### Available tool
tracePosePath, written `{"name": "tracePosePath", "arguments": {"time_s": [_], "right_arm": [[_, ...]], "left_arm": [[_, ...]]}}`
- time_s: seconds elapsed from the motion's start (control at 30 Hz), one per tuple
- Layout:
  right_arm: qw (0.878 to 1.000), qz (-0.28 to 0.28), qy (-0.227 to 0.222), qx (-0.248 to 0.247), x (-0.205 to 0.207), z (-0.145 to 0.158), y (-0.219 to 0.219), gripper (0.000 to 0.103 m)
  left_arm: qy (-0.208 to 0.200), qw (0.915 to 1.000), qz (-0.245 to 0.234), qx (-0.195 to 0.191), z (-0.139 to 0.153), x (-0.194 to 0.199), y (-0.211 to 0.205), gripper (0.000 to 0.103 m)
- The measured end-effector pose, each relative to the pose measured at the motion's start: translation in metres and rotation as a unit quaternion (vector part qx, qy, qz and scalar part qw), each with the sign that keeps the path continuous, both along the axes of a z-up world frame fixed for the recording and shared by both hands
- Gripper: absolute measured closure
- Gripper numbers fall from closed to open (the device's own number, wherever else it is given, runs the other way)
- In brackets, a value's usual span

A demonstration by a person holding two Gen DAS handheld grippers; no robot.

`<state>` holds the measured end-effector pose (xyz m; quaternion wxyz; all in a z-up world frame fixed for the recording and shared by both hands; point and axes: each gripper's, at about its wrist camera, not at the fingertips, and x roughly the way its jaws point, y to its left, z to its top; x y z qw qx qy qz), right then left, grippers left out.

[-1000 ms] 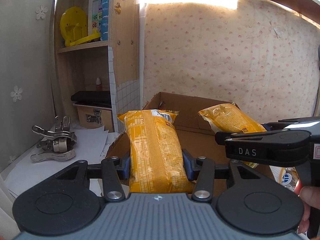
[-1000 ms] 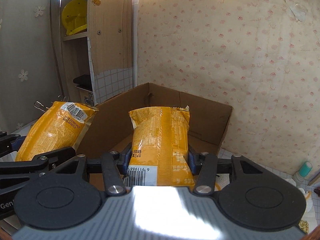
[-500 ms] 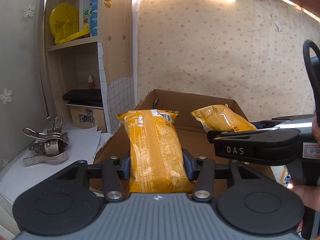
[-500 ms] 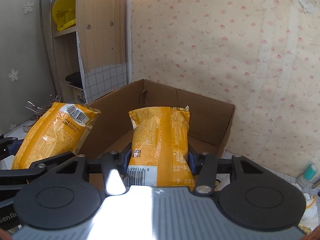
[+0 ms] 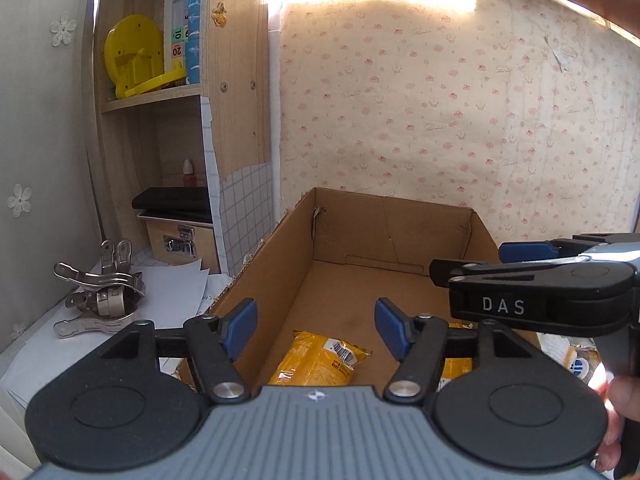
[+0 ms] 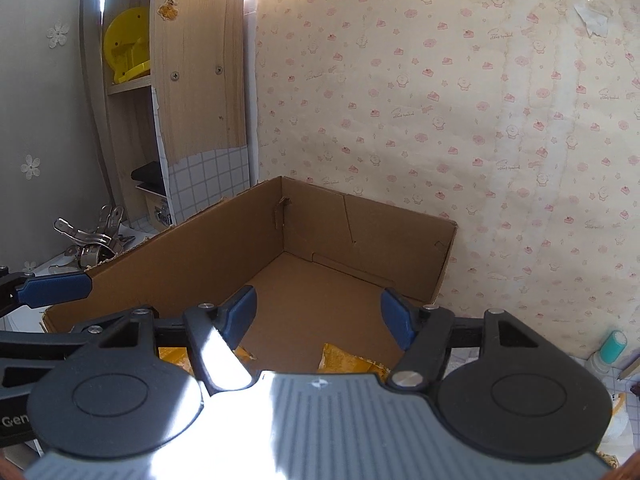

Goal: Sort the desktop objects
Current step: 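Carry both yellow bags into the cardboard box and open both grippers, then move both open grippers from the box back over the desk items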

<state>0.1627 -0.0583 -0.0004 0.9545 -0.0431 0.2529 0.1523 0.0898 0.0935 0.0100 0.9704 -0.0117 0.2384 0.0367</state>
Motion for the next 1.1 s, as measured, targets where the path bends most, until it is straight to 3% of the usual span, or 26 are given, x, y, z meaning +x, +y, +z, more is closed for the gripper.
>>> {"name": "tracePosePath", "arguments": {"time_s": [0.07, 0.47, 0.8, 1.1], "right_arm": [[1.0, -0.002, -0.005, 0.0, -0.003, 0.003, -0.002, 0.036], [0.999, -0.034, -0.038, 0.001, -0.042, 0.018, -0.045, 0.033], [0.991, -0.114, -0.06, -0.029, -0.104, 0.01, -0.119, 0.025], [0.983, -0.175, -0.035, -0.031, -0.147, -0.021, -0.173, 0.024]], "left_arm": [[0.002, 1.0, 0.0, -0.001, 0.0, 0.0, -0.001, 0.029], [-0.017, 0.9997, -0.019, -0.004, 0.007, -0.016, -0.017, 0.028], [-0.045, 0.9941, -0.098, -0.013, 0.008, -0.045, -0.074, 0.025], [-0.034, 0.9835, -0.177, -0.018, -0.015, -0.062, -0.134, 0.024]]}}
